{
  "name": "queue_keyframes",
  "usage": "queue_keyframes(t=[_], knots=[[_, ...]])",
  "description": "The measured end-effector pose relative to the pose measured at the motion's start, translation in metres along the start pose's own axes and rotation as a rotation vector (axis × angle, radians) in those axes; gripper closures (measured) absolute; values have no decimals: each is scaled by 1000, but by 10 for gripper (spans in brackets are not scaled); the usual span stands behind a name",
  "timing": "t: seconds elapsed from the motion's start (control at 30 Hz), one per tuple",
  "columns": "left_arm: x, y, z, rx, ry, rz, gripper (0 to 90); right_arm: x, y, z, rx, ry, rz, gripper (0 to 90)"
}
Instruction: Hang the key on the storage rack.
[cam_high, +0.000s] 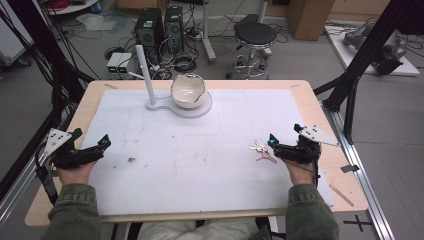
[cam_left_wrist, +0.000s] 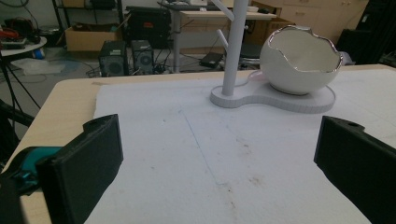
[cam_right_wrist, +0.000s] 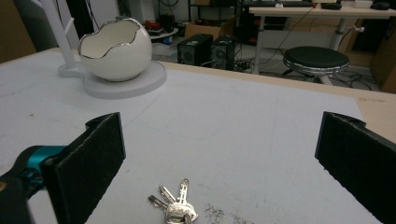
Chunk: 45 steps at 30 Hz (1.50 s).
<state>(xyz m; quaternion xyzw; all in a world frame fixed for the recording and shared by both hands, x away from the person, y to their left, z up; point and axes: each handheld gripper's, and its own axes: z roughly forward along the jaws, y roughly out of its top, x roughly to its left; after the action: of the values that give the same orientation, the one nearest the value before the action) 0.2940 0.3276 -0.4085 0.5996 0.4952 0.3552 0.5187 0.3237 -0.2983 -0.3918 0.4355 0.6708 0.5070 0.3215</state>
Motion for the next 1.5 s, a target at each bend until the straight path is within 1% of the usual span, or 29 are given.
queue_keyframes(t=[0.07, 0.17, 0.23, 0.4, 0.6, 0.67, 0.9, 1.0, 1.1, 1.17, 1.2, 1.23, 1.27, 1.33, 1.43, 1.5], knots=[[0, -1, 0, 3, -1, -3, 17, 2, 0, 0, 3, 9, -10, 5], [0, -2, 1, 16, -6, -1, 17, 3, 0, 1, 6, 11, -23, 5], [-1, -2, 1, 17, -7, 5, 17, 3, 0, 1, 8, 13, -21, 5], [-1, -3, 0, 22, -9, 2, 17, 2, 0, 1, 5, 10, -12, 5], [-2, -5, -2, 34, -3, 7, 17, 3, 0, 4, 9, 17, -18, 6], [-3, -5, -2, 31, 1, 9, 17, 3, 0, 4, 13, 18, -18, 5], [-4, -6, -1, 52, -5, 13, 17, 4, -1, 5, 42, 38, -17, 6], [-4, -8, -1, 57, -5, 5, 17, 3, 0, 6, 51, 41, -19, 5], [-5, -8, -1, 61, -7, -3, 17, 4, 3, 9, 68, 44, -26, 6], [-5, -9, 1, 63, -17, -8, 17, 5, 3, 12, 85, 53, -24, 5], [-5, -9, 2, 69, -23, -2, 17, 6, 4, 13, 99, 58, -26, 6], [-6, -9, 2, 71, -24, -4, 17, 8, 5, 15, 119, 58, -43, 6], [-5, -9, 2, 73, -24, -3, 17, 8, 5, 16, 127, 61, -52, 6], [-5, -9, 3, 71, -22, -8, 17, 9, 6, 20, 151, 71, -53, 6], [-4, -9, 3, 71, -21, -7, 17, 10, 7, 28, 188, 81, -75, 6], [-4, -9, 3, 68, -18, -11, 17, 9, 8, 33, 206, 93, -77, 6]])
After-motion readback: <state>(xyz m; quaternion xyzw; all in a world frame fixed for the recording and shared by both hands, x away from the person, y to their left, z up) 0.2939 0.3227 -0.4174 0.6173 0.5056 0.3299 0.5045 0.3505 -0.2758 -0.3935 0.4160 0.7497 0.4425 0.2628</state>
